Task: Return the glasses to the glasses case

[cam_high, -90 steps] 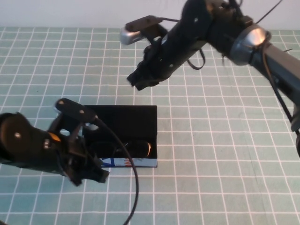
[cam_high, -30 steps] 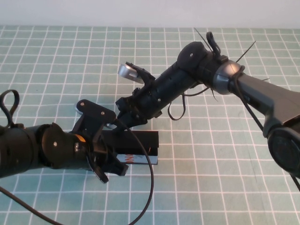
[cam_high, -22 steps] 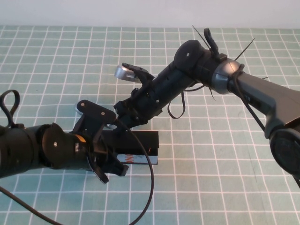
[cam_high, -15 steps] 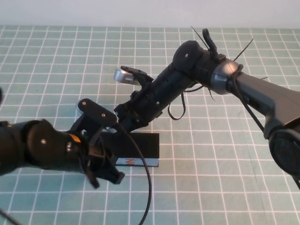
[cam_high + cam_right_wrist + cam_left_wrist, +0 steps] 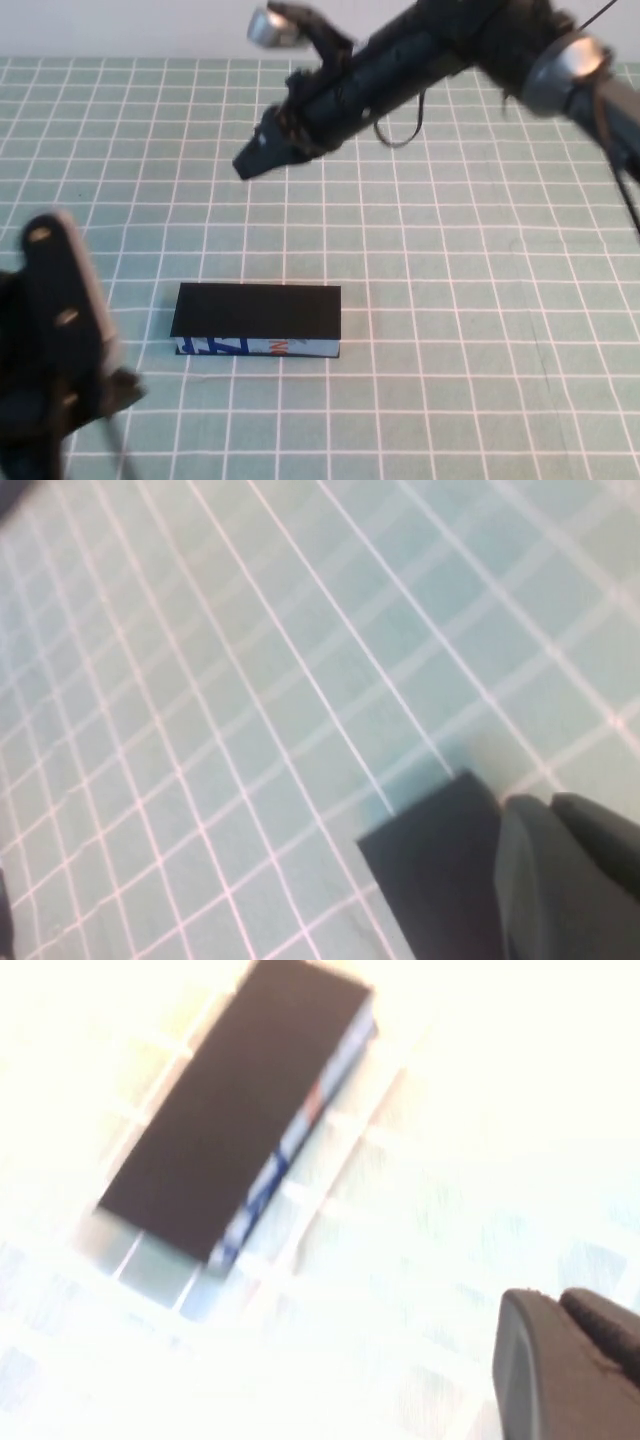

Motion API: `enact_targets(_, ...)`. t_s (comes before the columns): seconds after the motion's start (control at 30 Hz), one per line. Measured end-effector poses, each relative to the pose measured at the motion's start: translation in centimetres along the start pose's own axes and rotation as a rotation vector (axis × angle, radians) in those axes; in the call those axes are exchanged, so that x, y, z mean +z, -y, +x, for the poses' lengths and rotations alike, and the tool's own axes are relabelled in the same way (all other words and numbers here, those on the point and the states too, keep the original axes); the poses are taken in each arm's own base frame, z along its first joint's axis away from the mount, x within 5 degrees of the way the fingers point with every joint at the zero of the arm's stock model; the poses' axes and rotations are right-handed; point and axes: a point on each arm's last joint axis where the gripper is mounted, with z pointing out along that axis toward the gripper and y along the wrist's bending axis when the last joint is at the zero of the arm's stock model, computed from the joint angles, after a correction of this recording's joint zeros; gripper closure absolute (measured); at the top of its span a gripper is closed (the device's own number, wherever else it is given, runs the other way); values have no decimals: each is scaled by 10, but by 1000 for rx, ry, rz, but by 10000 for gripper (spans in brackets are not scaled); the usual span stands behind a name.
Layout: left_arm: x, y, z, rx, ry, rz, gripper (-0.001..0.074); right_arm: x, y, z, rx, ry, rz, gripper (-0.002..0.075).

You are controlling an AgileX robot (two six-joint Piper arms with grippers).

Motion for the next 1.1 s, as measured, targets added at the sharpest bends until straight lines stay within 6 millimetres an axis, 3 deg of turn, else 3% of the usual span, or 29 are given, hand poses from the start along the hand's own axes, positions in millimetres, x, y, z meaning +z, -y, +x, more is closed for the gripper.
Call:
enact_targets(0.2,-48,12,33,36,-152,-102,734,-71,-66,-23,-189,112,44,737)
enact_targets(0.3,-66,7,46,-23,-182,-268,733,-109,-97,-25,-281,138,132,737)
enact_targets(0.5,-104,0,51,-187,85,-600,734,-187,-146,-14,-328,169,451,737)
enact_targets(0.67,-121,1,49,-259,278,-680,734,-238,-178,1,-322,234,646,737)
enact_targets(0.87,-110,2,48,-360,392,-656,734,-267,-213,38,-314,281,667,737)
enact_targets(1.03,-95,3,48,-420,451,-622,734,-270,-220,82,-312,378,720,737)
enact_targets(1.1,-91,4,49,-434,456,-606,733,-267,-219,108,-322,445,746,737)
